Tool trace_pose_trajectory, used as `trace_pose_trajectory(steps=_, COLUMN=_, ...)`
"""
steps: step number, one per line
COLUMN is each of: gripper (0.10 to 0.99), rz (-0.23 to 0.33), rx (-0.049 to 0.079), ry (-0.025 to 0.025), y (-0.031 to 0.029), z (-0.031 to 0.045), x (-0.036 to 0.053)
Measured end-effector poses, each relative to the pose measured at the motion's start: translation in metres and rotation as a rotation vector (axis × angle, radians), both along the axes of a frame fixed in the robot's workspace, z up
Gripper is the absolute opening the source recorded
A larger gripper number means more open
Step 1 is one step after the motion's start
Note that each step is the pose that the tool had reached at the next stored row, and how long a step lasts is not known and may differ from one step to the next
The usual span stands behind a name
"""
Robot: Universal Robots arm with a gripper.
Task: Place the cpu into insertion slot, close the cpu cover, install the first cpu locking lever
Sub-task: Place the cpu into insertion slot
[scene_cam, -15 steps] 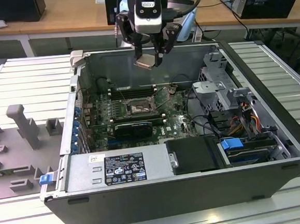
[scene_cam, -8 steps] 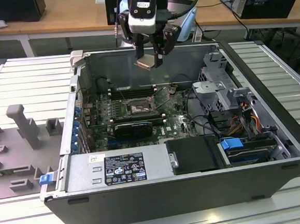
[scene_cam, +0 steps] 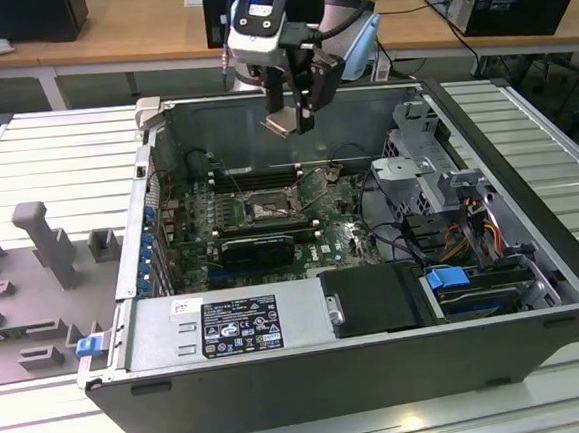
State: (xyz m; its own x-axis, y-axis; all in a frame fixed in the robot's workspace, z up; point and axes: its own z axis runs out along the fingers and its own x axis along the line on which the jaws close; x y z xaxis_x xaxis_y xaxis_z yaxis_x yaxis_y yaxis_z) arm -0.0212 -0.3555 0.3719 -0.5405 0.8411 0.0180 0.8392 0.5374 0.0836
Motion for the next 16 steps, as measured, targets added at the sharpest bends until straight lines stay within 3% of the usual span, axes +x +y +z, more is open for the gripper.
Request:
trace_pose_trajectory(steps=10, gripper=0.541, rz=-0.191, rx=0.0, ry=0.0012, y=0.0, z=-0.0018, x=0.0)
trace_pose_trajectory(steps=16, gripper=0.541, rz=-0.302, rx=-0.001, ry=0.01, y=0.0, z=-0.0037, x=0.0)
